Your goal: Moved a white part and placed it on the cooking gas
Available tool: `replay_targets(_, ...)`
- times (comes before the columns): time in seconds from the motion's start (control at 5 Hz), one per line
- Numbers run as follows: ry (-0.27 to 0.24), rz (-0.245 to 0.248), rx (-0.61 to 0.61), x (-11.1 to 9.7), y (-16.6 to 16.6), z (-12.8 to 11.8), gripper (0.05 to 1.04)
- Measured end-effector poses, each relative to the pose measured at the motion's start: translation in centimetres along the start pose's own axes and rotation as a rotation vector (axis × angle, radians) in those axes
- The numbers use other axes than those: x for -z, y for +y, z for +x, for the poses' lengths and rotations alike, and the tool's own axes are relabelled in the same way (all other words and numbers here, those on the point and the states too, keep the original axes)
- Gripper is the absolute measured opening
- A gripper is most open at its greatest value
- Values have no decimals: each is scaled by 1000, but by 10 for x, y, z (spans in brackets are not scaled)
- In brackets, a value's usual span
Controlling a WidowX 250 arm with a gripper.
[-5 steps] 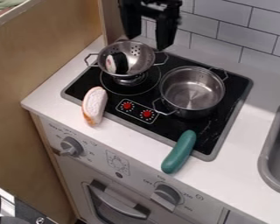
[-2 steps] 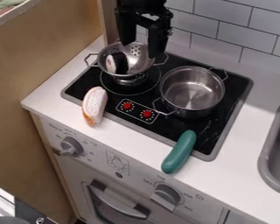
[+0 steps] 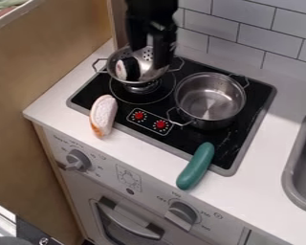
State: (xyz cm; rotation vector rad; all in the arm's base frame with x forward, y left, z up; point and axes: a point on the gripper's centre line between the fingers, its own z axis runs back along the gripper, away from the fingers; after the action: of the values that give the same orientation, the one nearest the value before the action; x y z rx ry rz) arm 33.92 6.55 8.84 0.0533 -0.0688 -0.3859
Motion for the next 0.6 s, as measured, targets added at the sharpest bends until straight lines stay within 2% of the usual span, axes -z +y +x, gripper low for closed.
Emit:
replay_targets(0.4,-48,62,187,14,30,-16,997)
replay_targets(0.6,-99,93,216,21,40,-18,997)
